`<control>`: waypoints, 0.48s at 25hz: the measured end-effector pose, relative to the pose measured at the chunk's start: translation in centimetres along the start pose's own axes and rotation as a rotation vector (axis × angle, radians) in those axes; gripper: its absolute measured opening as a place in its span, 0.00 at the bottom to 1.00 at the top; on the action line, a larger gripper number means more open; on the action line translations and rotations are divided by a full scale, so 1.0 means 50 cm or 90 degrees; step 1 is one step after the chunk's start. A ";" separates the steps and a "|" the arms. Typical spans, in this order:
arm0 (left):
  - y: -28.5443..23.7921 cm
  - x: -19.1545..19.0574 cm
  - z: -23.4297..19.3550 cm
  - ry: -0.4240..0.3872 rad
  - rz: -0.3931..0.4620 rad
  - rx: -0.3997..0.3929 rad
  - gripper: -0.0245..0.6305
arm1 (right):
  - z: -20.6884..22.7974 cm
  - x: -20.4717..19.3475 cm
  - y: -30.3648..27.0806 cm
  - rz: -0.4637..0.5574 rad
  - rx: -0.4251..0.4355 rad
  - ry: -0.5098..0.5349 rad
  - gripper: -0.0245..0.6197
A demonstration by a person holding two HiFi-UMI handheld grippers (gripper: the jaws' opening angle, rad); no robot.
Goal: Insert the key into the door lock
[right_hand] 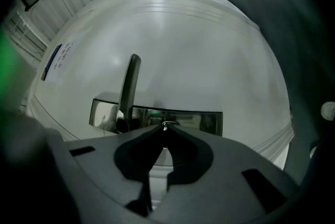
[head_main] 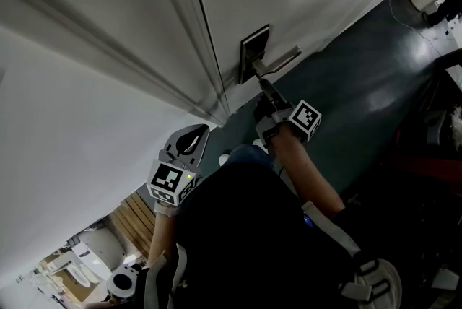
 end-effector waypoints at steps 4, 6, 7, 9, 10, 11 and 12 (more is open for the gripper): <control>-0.002 -0.001 0.001 0.010 0.002 0.005 0.05 | 0.008 0.002 -0.016 0.005 0.008 -0.026 0.09; -0.003 0.000 0.001 0.015 0.004 0.008 0.05 | 0.008 0.001 -0.019 0.003 0.004 -0.030 0.09; -0.002 0.000 0.001 0.017 0.004 0.011 0.05 | 0.007 0.000 -0.019 0.002 -0.001 -0.033 0.09; -0.001 0.000 -0.001 0.019 0.005 0.017 0.05 | 0.009 -0.001 -0.021 0.001 -0.003 -0.041 0.09; 0.000 0.000 -0.001 0.021 0.005 0.020 0.05 | 0.010 0.000 -0.023 0.000 -0.002 -0.042 0.09; 0.002 0.000 -0.002 0.022 0.005 0.024 0.05 | 0.010 0.000 -0.025 -0.003 -0.004 -0.042 0.09; 0.003 -0.001 -0.002 0.024 0.005 0.027 0.05 | 0.010 0.000 -0.027 -0.006 -0.008 -0.041 0.09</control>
Point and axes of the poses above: the fingertips, and each gripper's own axes: y backward along the fingers, z to its right, x out of its top, the point moved 3 cm from there along y, backward along the fingers, and after that the axes turned 9 degrees about x, right-handed, at the moved point
